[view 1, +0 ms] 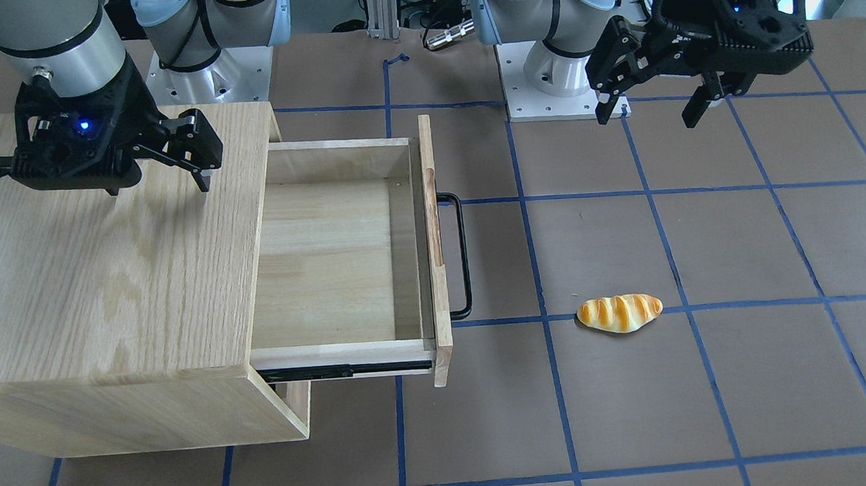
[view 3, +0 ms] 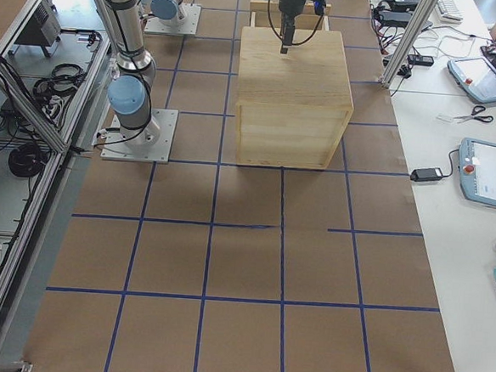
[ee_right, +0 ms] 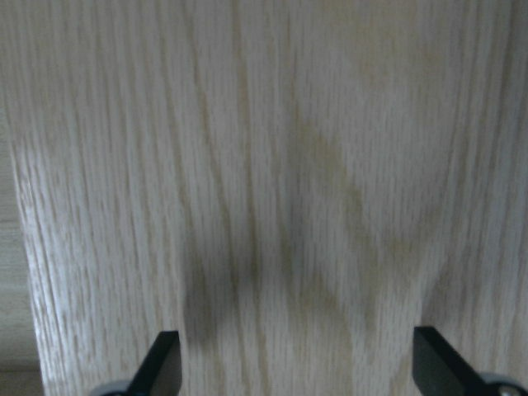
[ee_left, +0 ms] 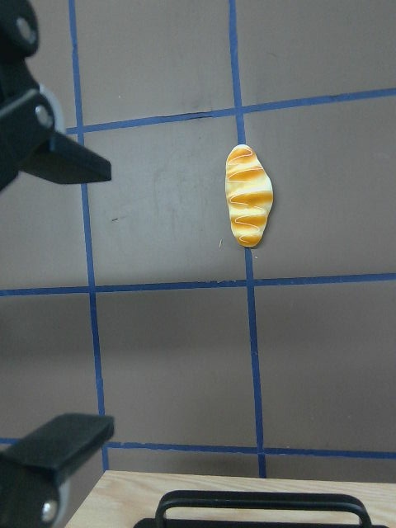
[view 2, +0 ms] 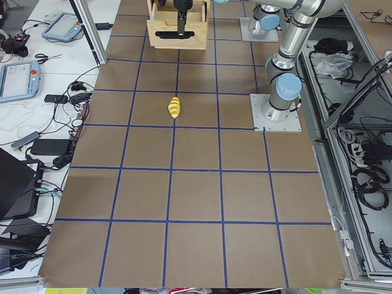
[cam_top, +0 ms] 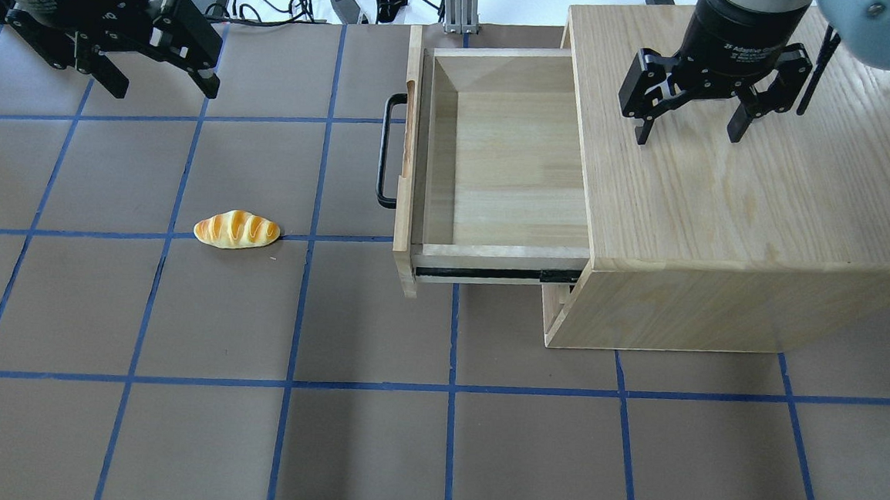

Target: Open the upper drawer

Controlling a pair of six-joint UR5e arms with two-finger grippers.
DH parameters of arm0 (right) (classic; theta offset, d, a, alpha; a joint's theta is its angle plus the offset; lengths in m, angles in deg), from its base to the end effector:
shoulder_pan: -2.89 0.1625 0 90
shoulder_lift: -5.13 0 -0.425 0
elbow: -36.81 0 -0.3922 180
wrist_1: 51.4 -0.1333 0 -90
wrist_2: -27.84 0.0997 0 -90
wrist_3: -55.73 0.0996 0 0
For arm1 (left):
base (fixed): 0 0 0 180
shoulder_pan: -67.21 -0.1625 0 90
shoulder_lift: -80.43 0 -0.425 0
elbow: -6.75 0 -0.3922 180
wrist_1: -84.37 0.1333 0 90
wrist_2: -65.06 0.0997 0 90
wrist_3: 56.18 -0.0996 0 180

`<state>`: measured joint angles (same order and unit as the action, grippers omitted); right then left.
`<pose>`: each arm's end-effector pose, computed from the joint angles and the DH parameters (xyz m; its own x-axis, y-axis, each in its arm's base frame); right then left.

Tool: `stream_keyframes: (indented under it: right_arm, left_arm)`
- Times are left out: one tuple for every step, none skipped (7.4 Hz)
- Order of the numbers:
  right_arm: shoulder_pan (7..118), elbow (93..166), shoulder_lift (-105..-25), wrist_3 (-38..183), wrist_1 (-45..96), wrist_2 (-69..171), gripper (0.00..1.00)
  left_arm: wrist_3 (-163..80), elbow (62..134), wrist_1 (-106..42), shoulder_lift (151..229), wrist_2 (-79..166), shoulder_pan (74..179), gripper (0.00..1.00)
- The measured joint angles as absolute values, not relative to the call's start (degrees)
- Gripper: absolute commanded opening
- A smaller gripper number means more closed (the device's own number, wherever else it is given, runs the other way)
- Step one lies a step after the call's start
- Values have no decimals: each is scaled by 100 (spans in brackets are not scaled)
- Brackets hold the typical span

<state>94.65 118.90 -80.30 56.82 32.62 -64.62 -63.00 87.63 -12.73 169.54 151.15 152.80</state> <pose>0.1449 -0.5162 0.5050 -0.9989 -0.0137 0.0437 -0.0117 0.9989 0.0452 -0.1024 -0.4936 0.5614 -0.9971 0.0455 0.0616 0.0419 0.9974 -0.0585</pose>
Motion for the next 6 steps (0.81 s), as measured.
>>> stream_keyframes:
  right_arm:
    - [9465,11891,-8030,5680,3263,-6462,100]
    - [9464,11892,-8031,5681,3262,-6462,100]
    - [9462,11893,-8030,5682,3262,-6462,100]
    - [9462,11894,-8030,5682,3262,-6462,100]
    - [9463,11893,-8031,5683,3262,-6462,100]
    - [9464,11891,-8030,5681,3262,-6462,100]
  left_arm:
    - [-6317,8863,-1255,16904,15120,15281,100]
    - [-6340,8925,-1246,16866,15129,15279,100]
    - [-6350,8943,-1240,16850,15134,15278,100]
    - [-6356,8941,-1235,16845,15136,15275,100]
    - [-6361,8941,-1233,16843,15136,15274,100]
    - [-6363,8941,-1229,16842,15139,15270,100]
